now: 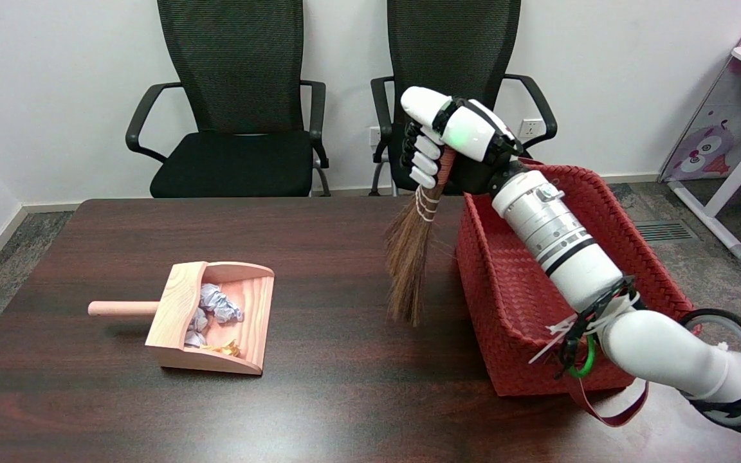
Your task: Place the broom in the basket.
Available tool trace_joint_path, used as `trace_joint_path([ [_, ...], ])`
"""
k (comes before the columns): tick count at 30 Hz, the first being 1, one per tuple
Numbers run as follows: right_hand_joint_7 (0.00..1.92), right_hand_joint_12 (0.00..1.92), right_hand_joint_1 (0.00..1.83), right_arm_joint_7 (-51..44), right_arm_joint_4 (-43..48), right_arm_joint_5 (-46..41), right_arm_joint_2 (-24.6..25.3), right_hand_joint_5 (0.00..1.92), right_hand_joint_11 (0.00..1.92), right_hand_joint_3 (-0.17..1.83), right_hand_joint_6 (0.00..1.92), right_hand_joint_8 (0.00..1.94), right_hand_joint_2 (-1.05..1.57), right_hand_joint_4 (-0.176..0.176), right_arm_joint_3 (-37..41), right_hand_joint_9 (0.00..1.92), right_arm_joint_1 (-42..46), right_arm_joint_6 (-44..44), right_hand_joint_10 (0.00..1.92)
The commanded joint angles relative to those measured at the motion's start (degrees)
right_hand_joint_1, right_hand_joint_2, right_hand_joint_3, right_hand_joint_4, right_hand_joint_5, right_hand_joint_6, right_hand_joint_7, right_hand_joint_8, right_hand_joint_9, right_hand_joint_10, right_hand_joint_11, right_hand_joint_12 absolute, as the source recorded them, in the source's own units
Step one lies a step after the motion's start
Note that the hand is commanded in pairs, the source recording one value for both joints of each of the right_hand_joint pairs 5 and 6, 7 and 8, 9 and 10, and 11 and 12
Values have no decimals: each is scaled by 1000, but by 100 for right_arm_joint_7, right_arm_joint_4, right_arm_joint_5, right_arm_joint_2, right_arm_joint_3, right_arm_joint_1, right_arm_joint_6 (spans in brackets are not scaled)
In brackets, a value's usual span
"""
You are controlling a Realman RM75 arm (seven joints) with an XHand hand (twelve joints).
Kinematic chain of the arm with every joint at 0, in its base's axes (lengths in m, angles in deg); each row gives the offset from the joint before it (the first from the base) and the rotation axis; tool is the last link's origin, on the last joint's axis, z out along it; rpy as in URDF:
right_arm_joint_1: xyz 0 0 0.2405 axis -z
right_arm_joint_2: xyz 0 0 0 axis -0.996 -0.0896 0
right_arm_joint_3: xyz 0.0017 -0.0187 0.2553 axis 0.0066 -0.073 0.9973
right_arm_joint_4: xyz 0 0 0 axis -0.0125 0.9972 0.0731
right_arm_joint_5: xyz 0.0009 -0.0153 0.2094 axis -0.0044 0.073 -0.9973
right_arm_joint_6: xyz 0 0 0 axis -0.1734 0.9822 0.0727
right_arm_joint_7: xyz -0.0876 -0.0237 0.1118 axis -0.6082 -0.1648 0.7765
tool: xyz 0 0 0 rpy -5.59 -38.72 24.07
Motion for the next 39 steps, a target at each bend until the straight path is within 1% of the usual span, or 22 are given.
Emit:
trace_joint_path([
  [1,1920,1920,1002,1,-389,-4,-109,1920,1920,739,1920,1920,1571,9,174,1920,-120,-47,1920],
  [3,1920,1920,1013,26,-497,-27,-204,1920,1920,739,1920,1920,1571,9,434,1920,-150,-72,1920],
  [6,1920,1920,1023,44,-625,-226,-498,1920,1920,731,1920,1920,1571,11,785,1920,-275,-90,1920],
  [9,1920,1920,1028,317,-647,-465,-920,1920,1920,713,1920,1920,1571,13,835,1920,-578,-282,1920],
  [13,1920,1920,1032,1270,-608,-783,-1641,1920,1920,730,1920,1920,1571,14,731,1920,-1011,-741,1920],
  [17,1920,1920,1031,1429,-586,-1070,-2148,1920,1920,827,1920,1920,1571,17,788,1920,-1400,-899,1920],
  [21,1920,1920,1032,1433,-555,-1764,-2611,1920,1920,854,1920,1920,1571,20,1180,1920,-1280,-885,1920],
  [23,1920,1920,1036,1433,-533,-2144,-2896,1920,1920,814,1920,1920,1571,21,1443,1920,-1049,-825,1920],
  [26,1920,1920,1037,1433,-533,-2393,-3214,1920,1920,769,1920,1920,1571,21,1802,1920,-659,-793,1920],
  [29,1920,1920,1038,1441,-511,-2527,-3346,1920,1920,725,1920,1920,1571,21,2028,1920,-324,-707,1920],
  [33,1920,1920,1038,1460,-351,-2554,-3315,1920,1920,699,1920,1920,1571,20,2238,1920,-2,-622,1920],
  [39,1920,1920,1039,1561,148,-2554,-3298,1920,1920,646,1920,1920,1571,19,2316,1920,325,-565,1920],
])
